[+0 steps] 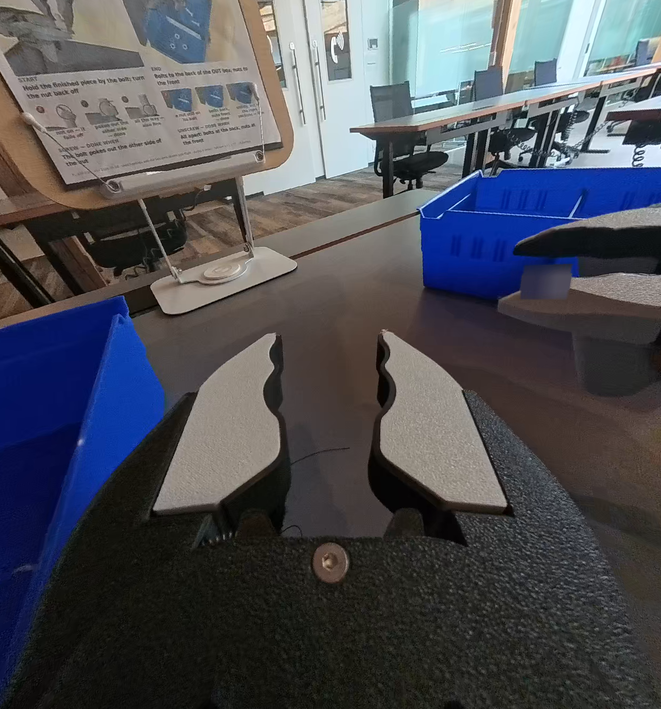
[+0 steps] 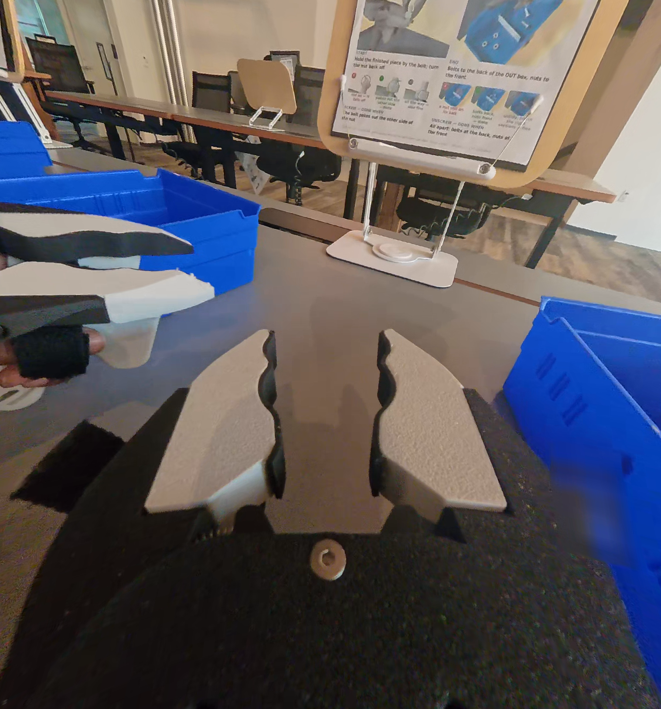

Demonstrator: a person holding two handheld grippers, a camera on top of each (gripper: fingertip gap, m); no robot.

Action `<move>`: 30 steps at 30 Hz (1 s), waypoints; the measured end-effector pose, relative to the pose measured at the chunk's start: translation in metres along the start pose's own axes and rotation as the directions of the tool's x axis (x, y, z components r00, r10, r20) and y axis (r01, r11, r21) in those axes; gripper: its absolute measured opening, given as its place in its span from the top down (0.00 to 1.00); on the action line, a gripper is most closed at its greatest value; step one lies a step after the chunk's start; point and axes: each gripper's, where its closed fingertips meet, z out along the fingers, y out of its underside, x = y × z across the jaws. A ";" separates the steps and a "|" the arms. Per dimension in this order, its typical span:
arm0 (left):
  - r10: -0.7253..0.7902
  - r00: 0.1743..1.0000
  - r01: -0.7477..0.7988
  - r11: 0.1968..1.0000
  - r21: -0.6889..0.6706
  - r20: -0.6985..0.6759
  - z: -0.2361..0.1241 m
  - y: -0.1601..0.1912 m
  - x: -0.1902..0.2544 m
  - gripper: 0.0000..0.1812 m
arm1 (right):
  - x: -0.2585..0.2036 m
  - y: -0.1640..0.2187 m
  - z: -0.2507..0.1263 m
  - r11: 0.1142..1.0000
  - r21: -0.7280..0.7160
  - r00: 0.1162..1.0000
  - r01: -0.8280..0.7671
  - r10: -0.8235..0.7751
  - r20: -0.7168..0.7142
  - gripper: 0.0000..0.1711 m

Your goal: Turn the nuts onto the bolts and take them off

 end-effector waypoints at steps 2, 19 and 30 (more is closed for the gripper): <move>0.001 1.000 -0.001 1.000 0.001 0.012 -0.001 0.000 -0.003 0.75 | 0.001 0.003 0.000 1.000 -0.009 1.000 -0.002 0.002 -0.006 0.70; -0.039 0.999 0.039 0.999 0.020 -0.005 -0.005 -0.005 -0.005 0.77 | -0.026 0.016 -0.004 0.999 -0.048 0.998 0.020 -0.017 0.062 0.71; -0.023 1.000 0.024 0.998 0.052 -0.015 -0.021 -0.020 0.000 0.77 | -0.066 0.007 -0.021 0.999 -0.008 0.995 0.041 -0.040 0.087 0.81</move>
